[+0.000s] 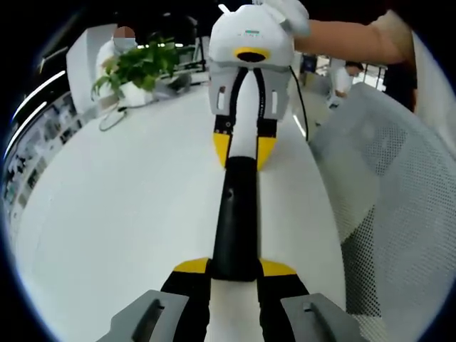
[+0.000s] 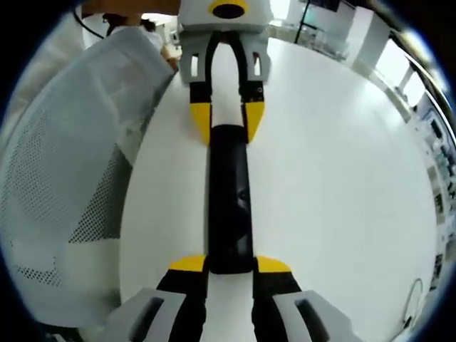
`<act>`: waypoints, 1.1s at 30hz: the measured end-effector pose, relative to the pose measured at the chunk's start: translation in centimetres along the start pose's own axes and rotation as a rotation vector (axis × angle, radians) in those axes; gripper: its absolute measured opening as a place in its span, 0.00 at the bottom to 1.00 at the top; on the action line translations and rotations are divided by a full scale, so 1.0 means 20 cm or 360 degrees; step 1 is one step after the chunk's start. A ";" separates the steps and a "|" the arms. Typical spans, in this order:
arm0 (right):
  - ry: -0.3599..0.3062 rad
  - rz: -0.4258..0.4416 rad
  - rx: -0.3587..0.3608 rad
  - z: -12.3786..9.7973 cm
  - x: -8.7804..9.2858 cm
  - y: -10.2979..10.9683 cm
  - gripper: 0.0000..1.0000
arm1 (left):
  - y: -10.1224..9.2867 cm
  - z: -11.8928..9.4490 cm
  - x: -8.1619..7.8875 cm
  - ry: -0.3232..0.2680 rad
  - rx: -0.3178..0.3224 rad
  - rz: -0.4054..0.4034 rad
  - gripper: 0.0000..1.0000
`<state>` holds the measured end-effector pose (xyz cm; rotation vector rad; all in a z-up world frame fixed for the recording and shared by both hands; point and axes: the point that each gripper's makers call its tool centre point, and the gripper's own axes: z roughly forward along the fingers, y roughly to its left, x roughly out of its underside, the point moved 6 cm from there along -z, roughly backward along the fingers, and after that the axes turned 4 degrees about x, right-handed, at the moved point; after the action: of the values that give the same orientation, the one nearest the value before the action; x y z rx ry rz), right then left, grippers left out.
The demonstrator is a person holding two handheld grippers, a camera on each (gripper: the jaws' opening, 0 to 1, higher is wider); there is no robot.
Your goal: Press the specified remote control buttons in sequence, fully releasing each button before pressing the next.
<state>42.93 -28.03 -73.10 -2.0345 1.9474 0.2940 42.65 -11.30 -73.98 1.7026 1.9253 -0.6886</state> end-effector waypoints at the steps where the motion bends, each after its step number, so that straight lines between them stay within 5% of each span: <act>1: -0.0002 0.0001 0.0000 0.00 0.00 0.00 0.20 | 0.00 0.00 0.00 0.0002 0.0000 0.0000 0.24; 33: -0.0031 0.0006 0.0037 -0.04 -0.02 -0.02 0.20 | 0.03 -0.03 -0.03 0.0045 -0.0014 0.0036 0.23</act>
<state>43.27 -28.02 -72.18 -2.0065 1.9344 0.2896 43.27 -11.30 -73.05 1.7349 1.9226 -0.6497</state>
